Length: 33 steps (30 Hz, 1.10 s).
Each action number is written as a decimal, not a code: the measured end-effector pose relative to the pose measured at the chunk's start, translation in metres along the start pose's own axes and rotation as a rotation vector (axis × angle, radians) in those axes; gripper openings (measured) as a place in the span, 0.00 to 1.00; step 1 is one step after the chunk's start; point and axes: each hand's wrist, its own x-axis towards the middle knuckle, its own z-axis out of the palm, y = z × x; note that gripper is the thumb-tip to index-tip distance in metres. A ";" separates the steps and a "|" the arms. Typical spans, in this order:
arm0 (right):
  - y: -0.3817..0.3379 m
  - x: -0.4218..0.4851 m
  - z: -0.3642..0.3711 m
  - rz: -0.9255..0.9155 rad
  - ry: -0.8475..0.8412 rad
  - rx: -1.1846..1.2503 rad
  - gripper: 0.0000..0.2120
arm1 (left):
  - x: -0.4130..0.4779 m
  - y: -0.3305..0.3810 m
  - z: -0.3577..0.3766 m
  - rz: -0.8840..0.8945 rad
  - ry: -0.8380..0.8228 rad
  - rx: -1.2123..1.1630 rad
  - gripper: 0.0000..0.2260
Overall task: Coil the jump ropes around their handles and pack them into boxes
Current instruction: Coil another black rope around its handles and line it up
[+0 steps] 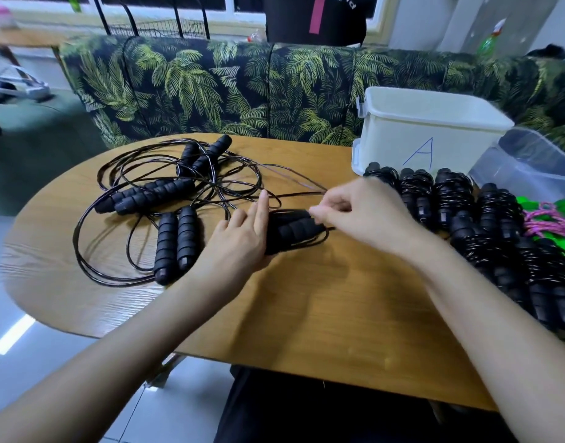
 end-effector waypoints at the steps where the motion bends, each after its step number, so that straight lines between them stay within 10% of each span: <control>1: -0.005 -0.011 0.005 -0.003 -0.003 -0.004 0.12 | 0.002 0.002 -0.001 -0.032 0.003 -0.028 0.45; 6: -0.019 -0.063 0.037 -0.023 0.027 0.116 0.16 | 0.015 -0.002 0.001 -0.170 0.017 0.001 0.42; 11: 0.005 -0.067 0.060 0.113 -0.039 0.227 0.08 | 0.007 -0.001 0.012 -0.144 0.213 -0.609 0.35; 17: 0.019 -0.051 0.072 0.181 0.003 0.247 0.08 | 0.003 0.007 0.005 -0.096 -0.064 -1.247 0.36; 23: 0.015 -0.049 0.070 0.155 0.008 0.221 0.08 | 0.001 0.018 -0.008 -0.161 -0.176 -1.378 0.25; 33: 0.054 -0.046 0.065 -0.257 0.017 -0.148 0.25 | 0.006 0.004 0.006 0.035 0.203 -0.527 0.31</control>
